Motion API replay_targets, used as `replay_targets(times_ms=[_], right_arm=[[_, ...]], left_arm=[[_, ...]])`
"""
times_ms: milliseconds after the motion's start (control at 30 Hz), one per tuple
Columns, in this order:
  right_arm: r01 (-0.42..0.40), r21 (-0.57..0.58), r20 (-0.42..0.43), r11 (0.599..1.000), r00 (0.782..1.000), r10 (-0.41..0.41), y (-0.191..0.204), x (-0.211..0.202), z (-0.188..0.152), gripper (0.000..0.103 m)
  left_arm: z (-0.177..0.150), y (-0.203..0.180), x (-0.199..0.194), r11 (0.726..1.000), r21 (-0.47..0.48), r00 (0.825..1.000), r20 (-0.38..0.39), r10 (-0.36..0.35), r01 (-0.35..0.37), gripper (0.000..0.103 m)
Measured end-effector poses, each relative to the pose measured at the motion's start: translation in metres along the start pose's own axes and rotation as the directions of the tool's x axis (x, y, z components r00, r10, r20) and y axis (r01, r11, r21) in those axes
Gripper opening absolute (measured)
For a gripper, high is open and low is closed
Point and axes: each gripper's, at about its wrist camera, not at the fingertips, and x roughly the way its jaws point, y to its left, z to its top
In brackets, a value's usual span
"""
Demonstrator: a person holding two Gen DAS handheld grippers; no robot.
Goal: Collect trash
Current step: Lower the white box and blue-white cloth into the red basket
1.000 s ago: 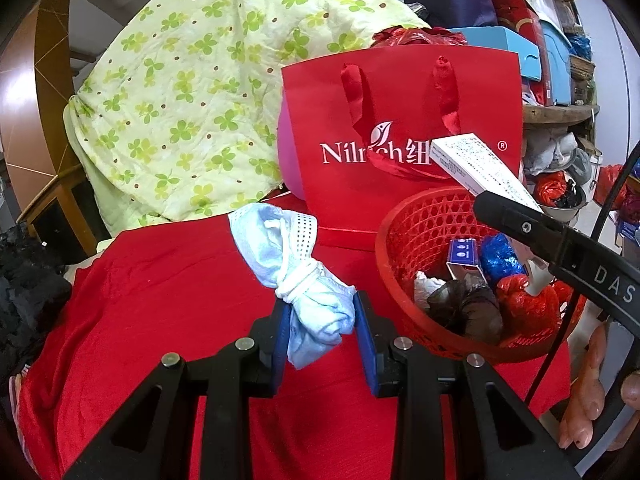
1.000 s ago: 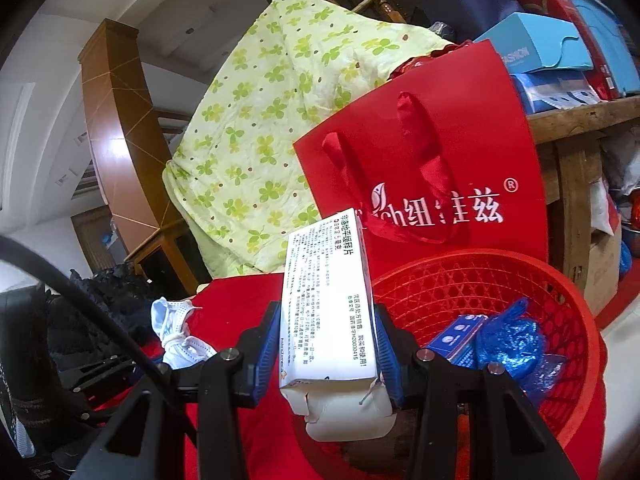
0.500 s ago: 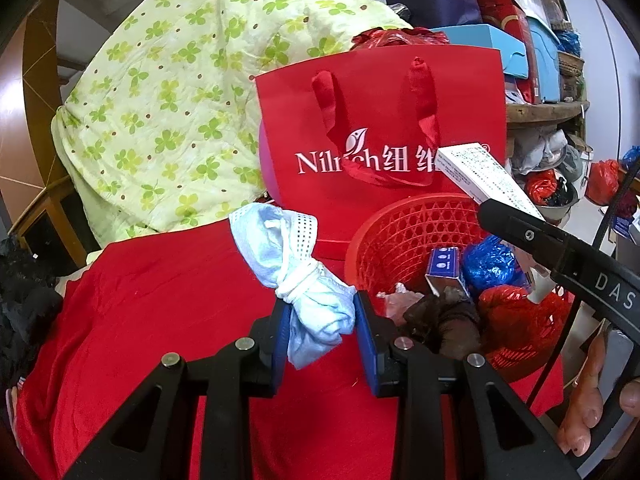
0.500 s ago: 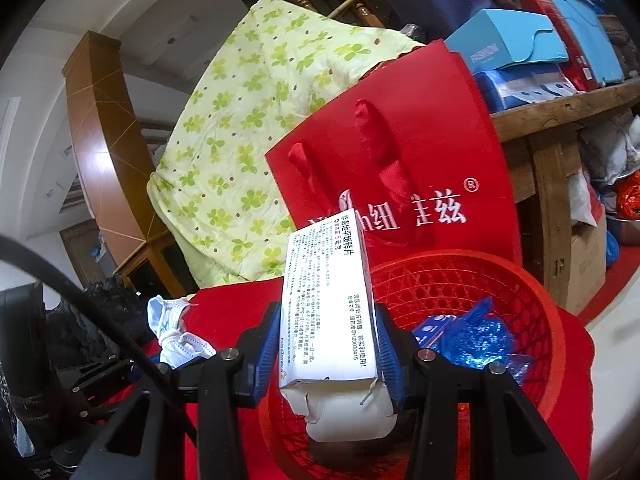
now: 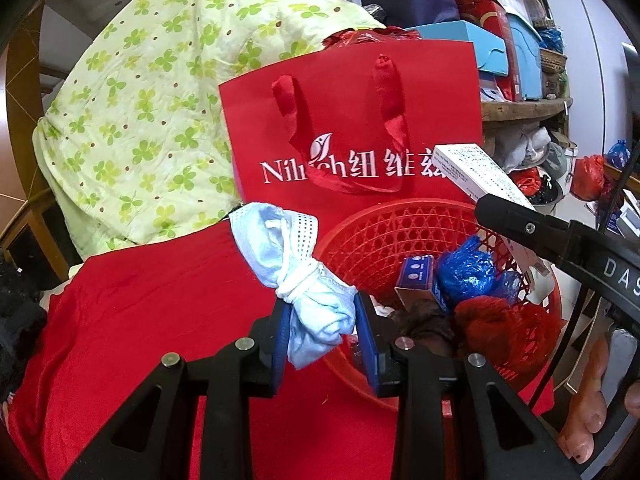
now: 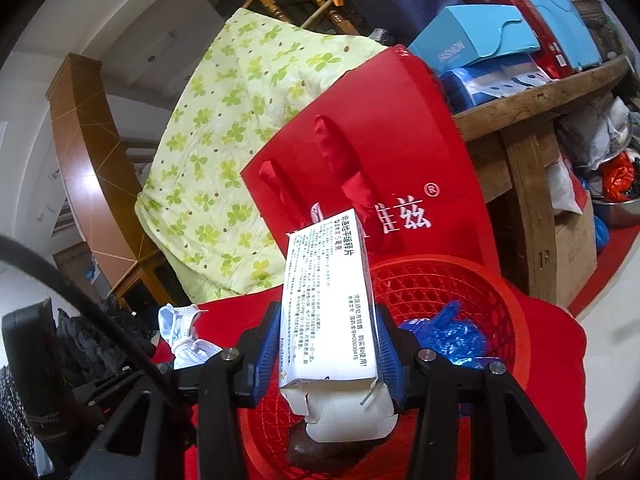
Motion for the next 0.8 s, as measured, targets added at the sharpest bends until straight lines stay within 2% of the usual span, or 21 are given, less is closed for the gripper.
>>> replay_targets(times_ms=[533, 800], right_arm=[[0.023, 0.079, -0.004, 0.997, 1.0, -0.022, -0.02, -0.004, 0.002, 0.049], [0.019, 0.163, -0.017, 0.986, 1.0, -0.016, -0.037, -0.004, 0.003, 0.049]], left_arm=[[-0.002, -0.024, 0.02, 0.997, 0.03, 0.997, -0.011, -0.077, 0.077, 0.034], [-0.006, -0.032, 0.027, 0.993, 0.042, 0.993, -0.024, -0.114, 0.115, 0.035]])
